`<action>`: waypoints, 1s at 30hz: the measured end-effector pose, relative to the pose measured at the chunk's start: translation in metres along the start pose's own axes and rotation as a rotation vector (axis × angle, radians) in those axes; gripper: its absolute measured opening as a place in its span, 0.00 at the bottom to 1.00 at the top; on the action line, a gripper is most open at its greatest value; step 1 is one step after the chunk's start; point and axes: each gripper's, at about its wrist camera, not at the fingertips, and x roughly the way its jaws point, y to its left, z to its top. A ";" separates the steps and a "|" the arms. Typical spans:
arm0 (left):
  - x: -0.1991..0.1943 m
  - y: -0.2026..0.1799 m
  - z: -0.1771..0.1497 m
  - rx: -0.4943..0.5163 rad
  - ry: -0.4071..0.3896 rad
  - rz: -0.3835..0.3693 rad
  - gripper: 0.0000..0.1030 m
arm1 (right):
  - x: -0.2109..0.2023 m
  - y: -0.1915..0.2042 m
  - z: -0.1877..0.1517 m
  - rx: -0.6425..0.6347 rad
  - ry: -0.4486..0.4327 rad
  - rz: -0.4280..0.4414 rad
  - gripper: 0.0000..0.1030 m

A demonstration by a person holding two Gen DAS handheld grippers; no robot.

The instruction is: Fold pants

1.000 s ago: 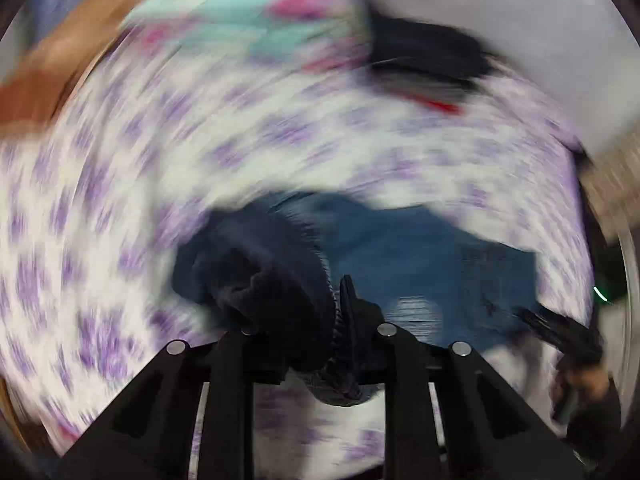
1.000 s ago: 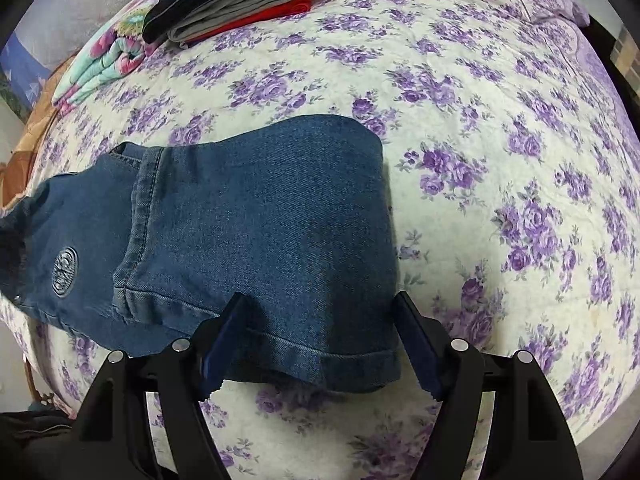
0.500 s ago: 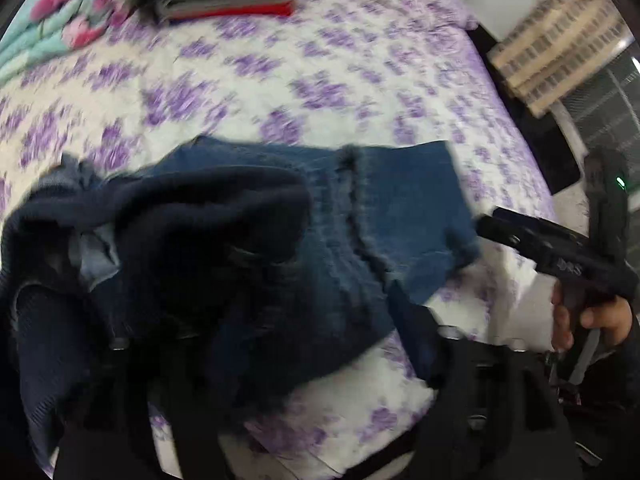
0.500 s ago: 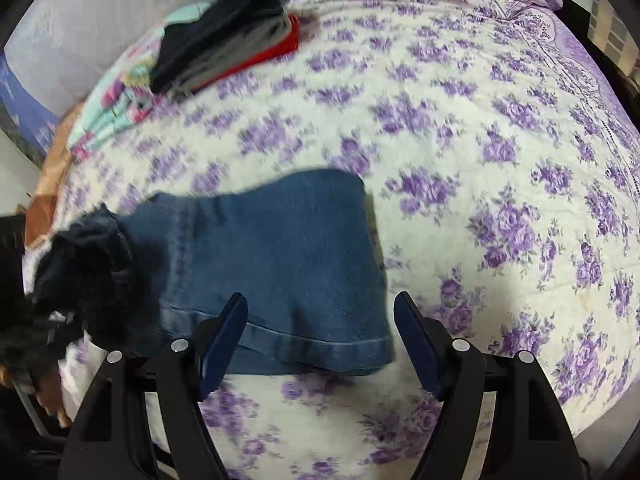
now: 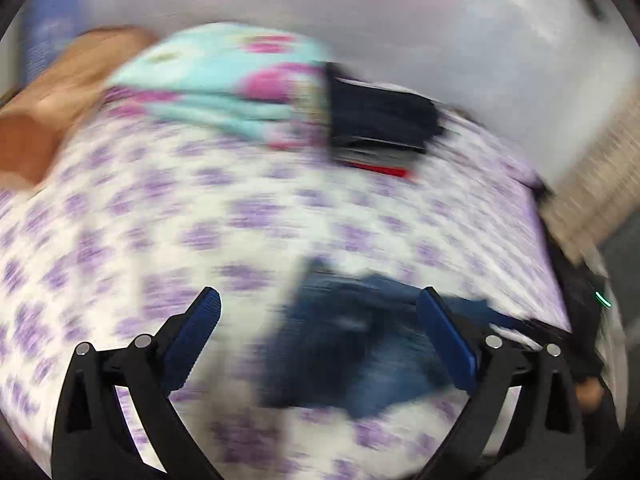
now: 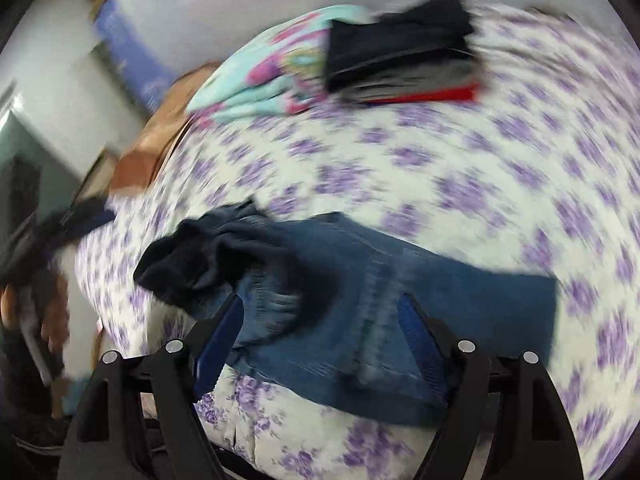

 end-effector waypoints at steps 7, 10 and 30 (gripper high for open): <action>0.072 0.070 -0.027 -0.199 0.202 0.195 0.93 | 0.066 0.034 0.014 -0.171 0.096 -0.100 0.78; 0.091 0.063 -0.041 -0.160 0.271 0.199 0.93 | 0.078 0.050 0.022 -0.302 0.064 -0.195 0.78; 0.061 0.017 -0.025 -0.060 0.222 -0.026 0.93 | -0.035 -0.050 0.013 0.253 -0.038 0.471 0.11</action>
